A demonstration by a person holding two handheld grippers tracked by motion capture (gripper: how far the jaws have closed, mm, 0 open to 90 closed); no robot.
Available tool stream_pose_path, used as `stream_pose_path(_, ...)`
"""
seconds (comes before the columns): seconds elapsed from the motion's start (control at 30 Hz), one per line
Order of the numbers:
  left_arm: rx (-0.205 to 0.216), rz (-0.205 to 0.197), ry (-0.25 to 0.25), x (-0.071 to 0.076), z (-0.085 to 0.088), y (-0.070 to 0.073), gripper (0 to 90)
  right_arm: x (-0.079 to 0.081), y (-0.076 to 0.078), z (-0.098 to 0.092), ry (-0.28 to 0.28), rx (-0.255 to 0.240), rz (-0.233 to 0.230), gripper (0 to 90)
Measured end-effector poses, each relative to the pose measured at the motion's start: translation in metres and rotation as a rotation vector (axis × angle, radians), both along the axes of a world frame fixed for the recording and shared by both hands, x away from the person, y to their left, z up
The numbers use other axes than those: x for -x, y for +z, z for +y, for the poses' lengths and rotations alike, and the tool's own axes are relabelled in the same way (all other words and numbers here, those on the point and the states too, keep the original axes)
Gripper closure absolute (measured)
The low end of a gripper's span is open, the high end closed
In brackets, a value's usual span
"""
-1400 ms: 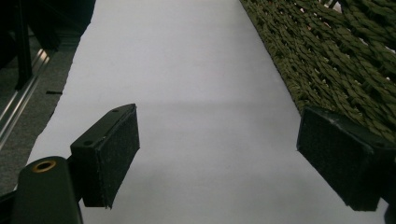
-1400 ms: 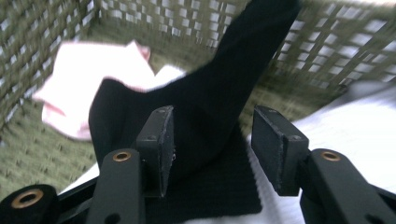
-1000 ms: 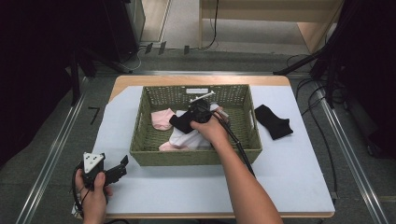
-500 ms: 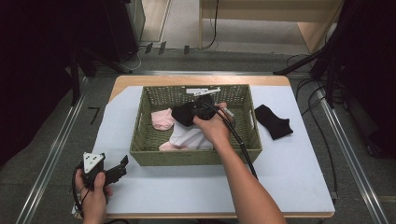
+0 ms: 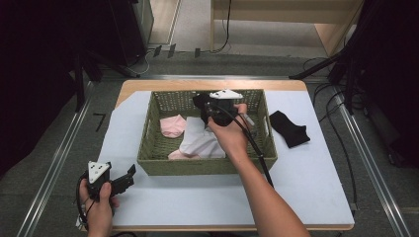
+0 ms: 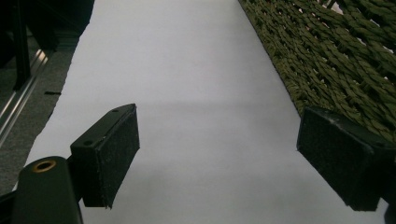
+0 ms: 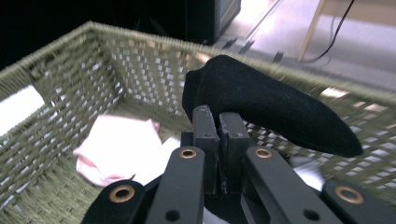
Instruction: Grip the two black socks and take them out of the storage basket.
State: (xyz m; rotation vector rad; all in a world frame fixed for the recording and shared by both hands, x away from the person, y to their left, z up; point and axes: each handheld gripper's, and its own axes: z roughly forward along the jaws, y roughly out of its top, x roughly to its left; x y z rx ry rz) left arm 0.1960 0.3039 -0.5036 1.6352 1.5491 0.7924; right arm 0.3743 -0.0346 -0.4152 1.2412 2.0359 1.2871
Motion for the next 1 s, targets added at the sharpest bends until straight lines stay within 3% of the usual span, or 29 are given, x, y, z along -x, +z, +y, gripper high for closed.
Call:
stream_pose_path(0.4,-0.002,0.000,0.003,0.000,-0.001,0.000,14.1,0.014,0.040,-0.049,-0.063,-0.078,-0.174,88.6)
stream_pose_path(0.57,-0.001,-0.002,0.005,0.000,-0.001,0.000,14.1,0.018,0.052,-0.070,-0.109,-0.080,-0.247,88.6)
stream_pose_path(0.67,-0.002,-0.002,0.005,0.000,-0.001,0.000,14.1,0.019,0.056,-0.077,-0.128,-0.090,-0.266,88.6)
stream_pose_path(0.77,-0.003,-0.002,0.005,0.000,-0.001,0.000,14.1,0.022,0.064,-0.092,-0.158,-0.121,-0.328,88.5)
stream_pose_path(1.0,-0.002,-0.003,0.005,0.000,-0.001,0.000,14.1,0.025,0.076,-0.114,-0.206,-0.139,-0.401,88.4)
